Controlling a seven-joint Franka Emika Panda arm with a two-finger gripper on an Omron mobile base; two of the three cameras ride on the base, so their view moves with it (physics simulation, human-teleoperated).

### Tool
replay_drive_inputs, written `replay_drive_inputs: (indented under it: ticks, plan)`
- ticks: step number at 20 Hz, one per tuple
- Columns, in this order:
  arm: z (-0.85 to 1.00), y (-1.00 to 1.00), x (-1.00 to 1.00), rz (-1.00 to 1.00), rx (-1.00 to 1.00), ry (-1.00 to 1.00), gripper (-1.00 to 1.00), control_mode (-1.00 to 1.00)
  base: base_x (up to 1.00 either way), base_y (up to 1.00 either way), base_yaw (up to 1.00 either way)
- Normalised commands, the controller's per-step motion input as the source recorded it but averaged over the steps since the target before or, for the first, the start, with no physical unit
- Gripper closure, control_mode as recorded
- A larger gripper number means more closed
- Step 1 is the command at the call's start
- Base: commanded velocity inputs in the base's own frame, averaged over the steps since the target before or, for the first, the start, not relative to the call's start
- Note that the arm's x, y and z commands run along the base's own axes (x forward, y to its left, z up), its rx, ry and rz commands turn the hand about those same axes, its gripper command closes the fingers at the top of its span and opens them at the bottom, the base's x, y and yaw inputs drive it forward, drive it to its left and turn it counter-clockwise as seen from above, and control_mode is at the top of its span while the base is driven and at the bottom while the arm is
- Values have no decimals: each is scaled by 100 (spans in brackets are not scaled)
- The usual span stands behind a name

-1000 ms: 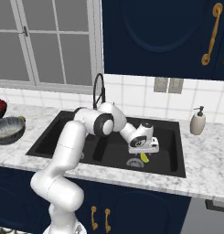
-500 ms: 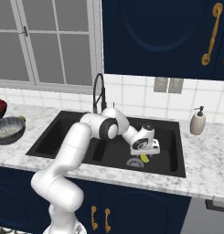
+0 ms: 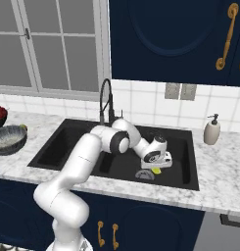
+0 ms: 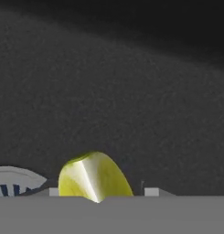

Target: Pick the lemon wedge from the sink and place it in the bowl. Then pick the bowl and place it in the microwave. Then close the microwave door and press the start button.

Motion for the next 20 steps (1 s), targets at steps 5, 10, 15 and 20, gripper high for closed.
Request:
replay_drive_inputs:
  ticks: [5,10,15,20]
  plan:
    - [23,16,-48,0,-2,-8,100,-100,0,0,0]
    - [97,42,-51,0,-10,-13,100,-100,0,0,0]
    - [94,48,-64,0,-8,-11,100,-100,0,0,0]
    - [92,31,-96,0,-2,-16,100,-100,0,0,0]
